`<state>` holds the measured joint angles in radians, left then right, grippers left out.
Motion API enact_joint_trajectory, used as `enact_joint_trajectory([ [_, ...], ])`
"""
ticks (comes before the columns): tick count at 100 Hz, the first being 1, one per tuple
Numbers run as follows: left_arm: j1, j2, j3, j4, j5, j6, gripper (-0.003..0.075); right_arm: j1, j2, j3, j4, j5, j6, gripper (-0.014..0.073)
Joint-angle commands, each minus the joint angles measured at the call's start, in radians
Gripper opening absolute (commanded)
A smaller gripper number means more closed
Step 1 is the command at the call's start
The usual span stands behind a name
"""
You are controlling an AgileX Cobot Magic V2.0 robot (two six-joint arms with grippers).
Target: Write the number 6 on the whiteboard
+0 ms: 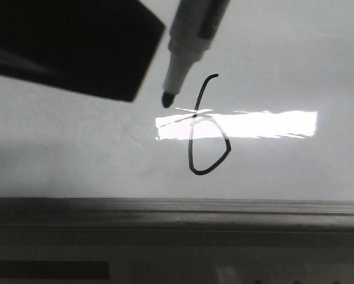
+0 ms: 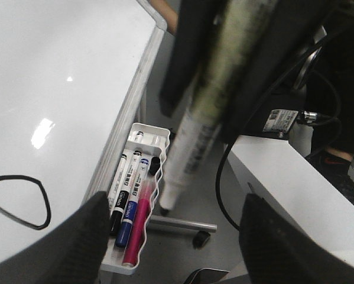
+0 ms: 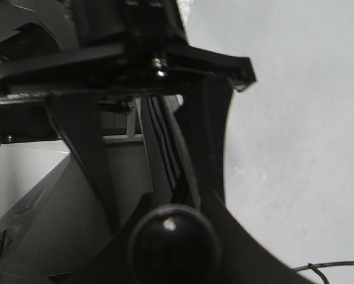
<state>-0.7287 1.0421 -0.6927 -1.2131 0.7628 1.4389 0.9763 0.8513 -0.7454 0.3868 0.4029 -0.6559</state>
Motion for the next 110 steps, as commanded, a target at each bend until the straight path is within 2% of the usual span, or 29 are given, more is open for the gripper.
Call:
enact_joint_trajectory([
  [1,-0.024,0.021,-0.05,-0.075,0.015,0.048,0.044,0.022,-0.002,-0.035,0.007,-0.061,-0.008,-0.0048],
  [29,-0.074,0.065,-0.061,-0.105,0.015,0.081,0.044,0.068,-0.002,-0.035,0.031,-0.061,-0.008,-0.0048],
  [38,-0.074,0.068,-0.061,-0.105,0.011,0.081,0.0417,0.078,-0.002,-0.035,0.036,-0.061,-0.008,-0.0048],
  [48,-0.074,0.068,-0.061,-0.107,0.009,0.081,0.0328,0.078,-0.002,-0.035,0.049,-0.059,-0.008,-0.0048],
  [68,-0.074,0.068,-0.061,-0.091,0.009,0.081,0.0054,0.078,-0.002,-0.035,0.093,-0.055,-0.008,-0.0048],
  [76,-0.074,0.068,-0.061,-0.091,0.009,0.081,-0.0021,0.078,-0.002,-0.035,0.103,-0.05,-0.008,-0.0048],
  [103,-0.074,0.068,-0.061,-0.091,0.013,0.106,-0.002,0.078,-0.002,-0.035,0.155,-0.054,-0.008,-0.0039],
  [110,-0.074,0.068,-0.061,-0.091,0.013,0.106,-0.002,0.078,-0.002,-0.035,0.165,-0.054,-0.008,0.0023],
])
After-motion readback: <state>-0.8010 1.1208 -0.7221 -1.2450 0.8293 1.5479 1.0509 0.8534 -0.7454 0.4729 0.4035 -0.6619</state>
